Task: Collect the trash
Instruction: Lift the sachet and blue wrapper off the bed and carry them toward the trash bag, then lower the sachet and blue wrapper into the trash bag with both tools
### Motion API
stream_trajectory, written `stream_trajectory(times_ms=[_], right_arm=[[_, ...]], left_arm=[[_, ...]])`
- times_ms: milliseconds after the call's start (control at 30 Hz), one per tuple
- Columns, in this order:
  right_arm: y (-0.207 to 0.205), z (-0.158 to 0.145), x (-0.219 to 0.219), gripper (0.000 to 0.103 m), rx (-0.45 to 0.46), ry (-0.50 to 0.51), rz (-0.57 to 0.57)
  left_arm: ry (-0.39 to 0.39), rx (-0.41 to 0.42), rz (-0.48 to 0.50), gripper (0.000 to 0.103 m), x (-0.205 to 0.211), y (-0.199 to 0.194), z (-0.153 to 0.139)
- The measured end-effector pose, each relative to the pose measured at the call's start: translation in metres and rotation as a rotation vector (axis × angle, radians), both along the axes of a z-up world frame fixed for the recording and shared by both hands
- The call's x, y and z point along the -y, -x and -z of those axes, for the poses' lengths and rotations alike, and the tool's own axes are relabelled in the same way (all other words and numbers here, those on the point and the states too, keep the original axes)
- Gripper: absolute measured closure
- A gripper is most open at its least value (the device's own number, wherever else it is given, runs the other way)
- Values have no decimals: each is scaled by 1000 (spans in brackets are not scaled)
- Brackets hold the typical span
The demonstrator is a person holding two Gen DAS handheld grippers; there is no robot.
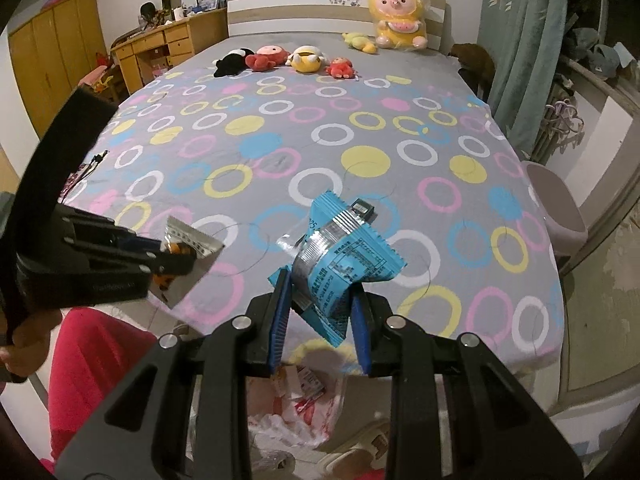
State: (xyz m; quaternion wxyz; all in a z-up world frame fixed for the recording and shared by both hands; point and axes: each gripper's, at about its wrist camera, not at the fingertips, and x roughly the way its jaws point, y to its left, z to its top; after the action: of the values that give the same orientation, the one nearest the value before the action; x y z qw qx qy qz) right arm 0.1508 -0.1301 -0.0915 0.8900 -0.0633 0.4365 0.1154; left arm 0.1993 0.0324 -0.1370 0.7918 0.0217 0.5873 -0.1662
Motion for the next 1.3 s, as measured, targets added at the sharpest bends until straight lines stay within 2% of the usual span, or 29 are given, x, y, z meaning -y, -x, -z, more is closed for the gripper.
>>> stream_trajectory(times_ms=[300, 567, 900, 1300], right_arm=[[55, -2, -21, 75, -5, 5, 17], [94, 15, -32, 75, -36, -15, 32], [116, 48, -31, 75, -90, -22, 55], [113, 103, -12, 75, -174, -42, 120]], left_arm=[[-36, 26, 39, 83, 0, 53, 4], [-22, -1, 69, 83, 1, 89, 20], [-14, -57, 94, 83, 12, 111, 57], [-17, -152, 123, 83, 28, 117, 114]])
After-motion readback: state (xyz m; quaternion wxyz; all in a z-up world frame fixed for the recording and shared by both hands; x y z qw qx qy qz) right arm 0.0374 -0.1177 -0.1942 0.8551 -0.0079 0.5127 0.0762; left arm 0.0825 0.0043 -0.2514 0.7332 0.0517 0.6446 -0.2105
